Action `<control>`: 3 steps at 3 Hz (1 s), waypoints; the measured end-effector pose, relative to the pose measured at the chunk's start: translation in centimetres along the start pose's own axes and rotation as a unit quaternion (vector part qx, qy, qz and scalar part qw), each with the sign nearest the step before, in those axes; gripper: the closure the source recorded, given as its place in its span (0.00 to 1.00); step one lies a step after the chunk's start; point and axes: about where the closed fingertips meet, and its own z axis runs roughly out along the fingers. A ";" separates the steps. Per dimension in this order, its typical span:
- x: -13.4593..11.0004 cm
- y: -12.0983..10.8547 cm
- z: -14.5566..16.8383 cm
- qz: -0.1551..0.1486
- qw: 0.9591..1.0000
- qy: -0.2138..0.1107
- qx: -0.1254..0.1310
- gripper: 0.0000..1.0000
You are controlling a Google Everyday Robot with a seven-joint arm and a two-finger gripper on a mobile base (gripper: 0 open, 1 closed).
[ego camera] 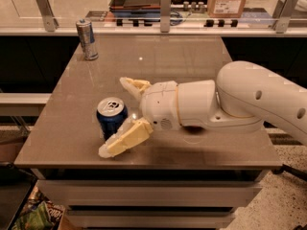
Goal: Move pepsi can near redbull can
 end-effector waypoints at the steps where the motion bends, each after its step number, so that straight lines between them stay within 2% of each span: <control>1: 0.9 -0.6 0.6 0.007 1.000 -0.008 -0.005 0.00; 2: 0.7 -0.5 0.8 0.005 1.000 -0.007 -0.007 0.18; 3: 0.5 -0.3 0.9 0.003 1.000 -0.007 -0.008 0.41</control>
Offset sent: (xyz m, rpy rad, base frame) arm 0.0069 0.0023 -0.0089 0.0152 0.0127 0.0069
